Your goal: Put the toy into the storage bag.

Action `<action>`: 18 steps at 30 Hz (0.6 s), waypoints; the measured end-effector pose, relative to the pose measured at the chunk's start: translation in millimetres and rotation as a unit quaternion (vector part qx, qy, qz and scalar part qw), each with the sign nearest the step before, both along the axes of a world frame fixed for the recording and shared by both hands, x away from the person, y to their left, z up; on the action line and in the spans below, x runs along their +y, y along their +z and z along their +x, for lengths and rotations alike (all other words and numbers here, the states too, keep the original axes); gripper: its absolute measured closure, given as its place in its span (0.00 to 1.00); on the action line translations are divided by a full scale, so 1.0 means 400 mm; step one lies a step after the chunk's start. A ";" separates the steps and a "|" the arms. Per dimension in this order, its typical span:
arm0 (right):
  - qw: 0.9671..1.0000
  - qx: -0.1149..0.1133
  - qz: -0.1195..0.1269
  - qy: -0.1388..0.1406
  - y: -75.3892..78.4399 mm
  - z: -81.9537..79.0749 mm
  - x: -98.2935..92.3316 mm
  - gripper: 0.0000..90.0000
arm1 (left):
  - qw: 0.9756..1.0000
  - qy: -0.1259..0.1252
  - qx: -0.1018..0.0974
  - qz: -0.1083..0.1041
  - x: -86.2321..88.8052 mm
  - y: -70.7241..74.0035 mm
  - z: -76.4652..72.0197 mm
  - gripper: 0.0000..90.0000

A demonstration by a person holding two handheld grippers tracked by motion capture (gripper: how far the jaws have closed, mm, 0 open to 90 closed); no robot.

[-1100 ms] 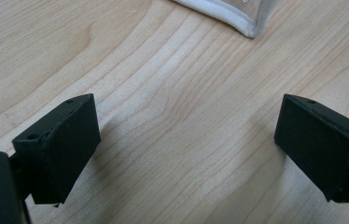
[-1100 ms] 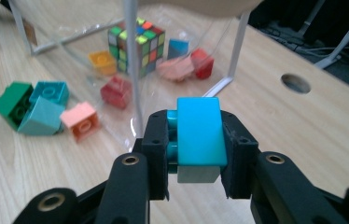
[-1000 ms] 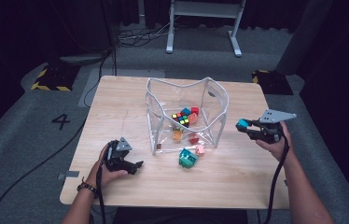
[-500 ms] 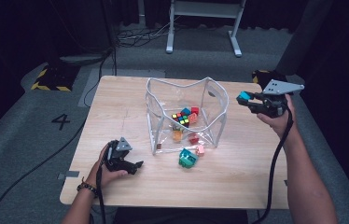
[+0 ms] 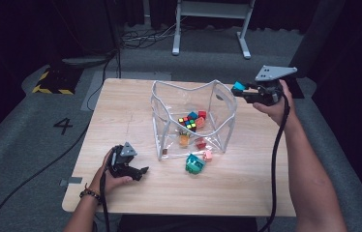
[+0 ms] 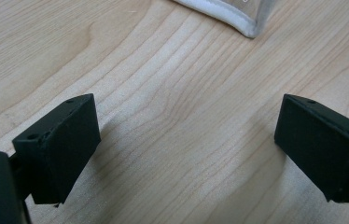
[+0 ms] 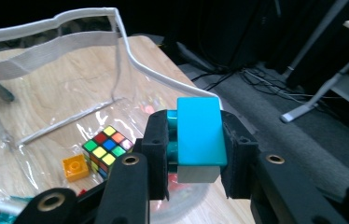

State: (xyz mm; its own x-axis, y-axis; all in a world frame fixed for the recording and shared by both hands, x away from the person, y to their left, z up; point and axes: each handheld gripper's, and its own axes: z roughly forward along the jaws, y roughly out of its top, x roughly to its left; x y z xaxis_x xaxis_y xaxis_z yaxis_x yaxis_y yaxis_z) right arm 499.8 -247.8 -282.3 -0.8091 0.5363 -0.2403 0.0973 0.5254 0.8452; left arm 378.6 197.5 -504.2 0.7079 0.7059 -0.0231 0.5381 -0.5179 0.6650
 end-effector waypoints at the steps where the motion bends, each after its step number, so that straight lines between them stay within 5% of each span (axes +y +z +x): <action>1: 1.000 0.002 -0.005 0.005 0.001 0.005 0.013 0.75 | 1.000 0.001 0.000 -0.001 0.000 0.000 0.000 0.08; 18: 0.995 0.044 -0.074 0.050 -0.027 0.064 0.126 0.75 | 1.000 0.001 0.000 -0.001 0.000 0.000 0.000 0.08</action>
